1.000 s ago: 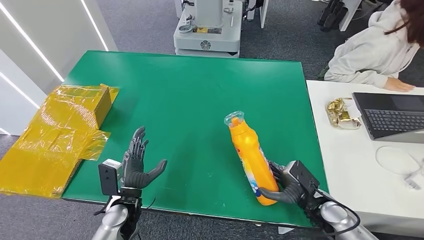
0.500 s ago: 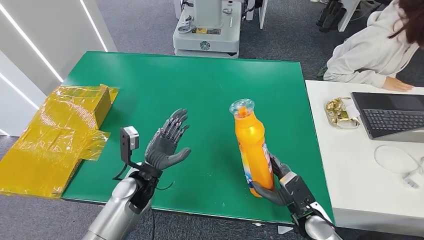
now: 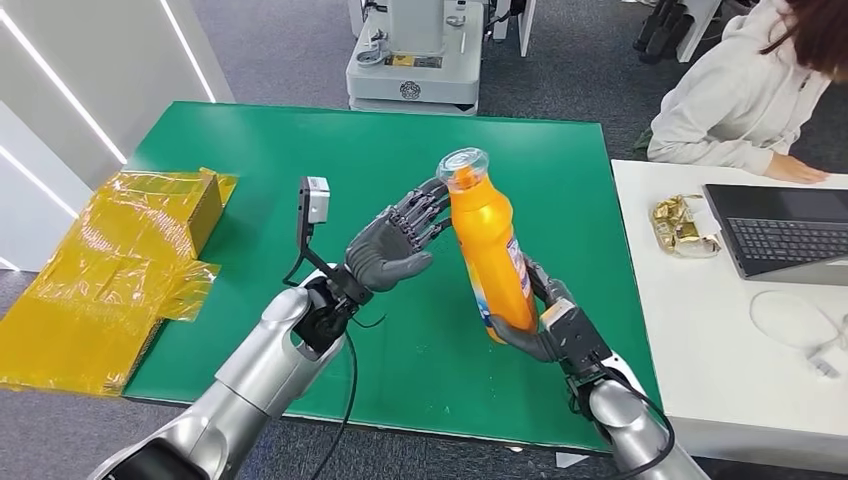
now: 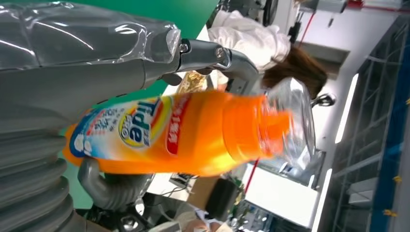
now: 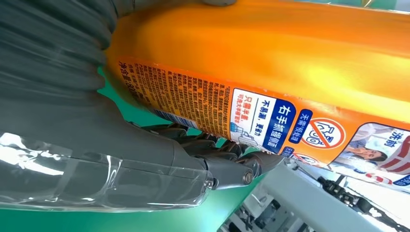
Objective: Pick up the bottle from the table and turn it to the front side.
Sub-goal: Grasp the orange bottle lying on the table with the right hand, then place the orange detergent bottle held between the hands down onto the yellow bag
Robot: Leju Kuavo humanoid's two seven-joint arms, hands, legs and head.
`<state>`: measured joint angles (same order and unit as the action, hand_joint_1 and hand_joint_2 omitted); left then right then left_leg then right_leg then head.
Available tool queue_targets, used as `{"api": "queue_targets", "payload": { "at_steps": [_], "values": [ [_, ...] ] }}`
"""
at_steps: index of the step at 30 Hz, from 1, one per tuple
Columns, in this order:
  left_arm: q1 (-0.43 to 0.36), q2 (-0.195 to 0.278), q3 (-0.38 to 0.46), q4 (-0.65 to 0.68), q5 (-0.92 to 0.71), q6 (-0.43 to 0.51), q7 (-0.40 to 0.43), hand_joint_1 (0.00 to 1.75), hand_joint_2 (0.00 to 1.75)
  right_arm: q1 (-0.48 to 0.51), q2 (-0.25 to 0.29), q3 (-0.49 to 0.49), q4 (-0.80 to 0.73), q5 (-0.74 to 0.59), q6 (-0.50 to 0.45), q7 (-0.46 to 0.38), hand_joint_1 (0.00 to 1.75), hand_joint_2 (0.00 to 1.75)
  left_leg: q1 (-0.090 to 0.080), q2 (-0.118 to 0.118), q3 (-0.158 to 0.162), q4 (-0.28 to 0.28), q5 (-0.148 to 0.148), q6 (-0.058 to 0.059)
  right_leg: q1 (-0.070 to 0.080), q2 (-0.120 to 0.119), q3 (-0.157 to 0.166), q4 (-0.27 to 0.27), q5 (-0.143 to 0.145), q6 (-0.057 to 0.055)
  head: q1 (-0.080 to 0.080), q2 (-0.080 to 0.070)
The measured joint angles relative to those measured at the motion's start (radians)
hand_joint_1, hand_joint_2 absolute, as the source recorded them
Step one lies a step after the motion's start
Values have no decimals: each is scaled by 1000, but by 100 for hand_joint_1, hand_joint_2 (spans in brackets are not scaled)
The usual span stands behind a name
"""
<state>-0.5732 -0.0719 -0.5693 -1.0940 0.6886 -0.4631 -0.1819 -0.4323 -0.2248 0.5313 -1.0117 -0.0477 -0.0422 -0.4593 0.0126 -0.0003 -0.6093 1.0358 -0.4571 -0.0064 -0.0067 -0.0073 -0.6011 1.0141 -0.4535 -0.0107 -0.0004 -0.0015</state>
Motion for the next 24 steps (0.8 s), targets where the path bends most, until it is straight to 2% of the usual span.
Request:
{"api": "queue_targets", "payload": {
  "at_steps": [5,13,18,24],
  "values": [
    [-45,-6,-34,52,-7,-4,-11,0,175,-14,0,20,30,14,-11,-11,175,175,0,0,0,0,0,0,0,0,0,0,0,0,0,0],
    [-102,-8,-65,112,-30,15,-23,0,175,-29,0,54,33,91,-115,2,175,175,0,0,0,0,0,0,0,0,0,0,0,0,0,0],
    [-122,-9,-74,127,-84,80,-60,0,175,-24,-4,64,-32,134,-183,12,175,175,0,0,0,0,0,0,0,1,0,0,0,0,0,0],
    [-126,-9,-74,129,-106,107,-70,0,175,-20,-7,74,-107,219,-231,58,175,175,0,0,0,0,0,0,0,1,0,0,0,0,0,0]
  ]
}}
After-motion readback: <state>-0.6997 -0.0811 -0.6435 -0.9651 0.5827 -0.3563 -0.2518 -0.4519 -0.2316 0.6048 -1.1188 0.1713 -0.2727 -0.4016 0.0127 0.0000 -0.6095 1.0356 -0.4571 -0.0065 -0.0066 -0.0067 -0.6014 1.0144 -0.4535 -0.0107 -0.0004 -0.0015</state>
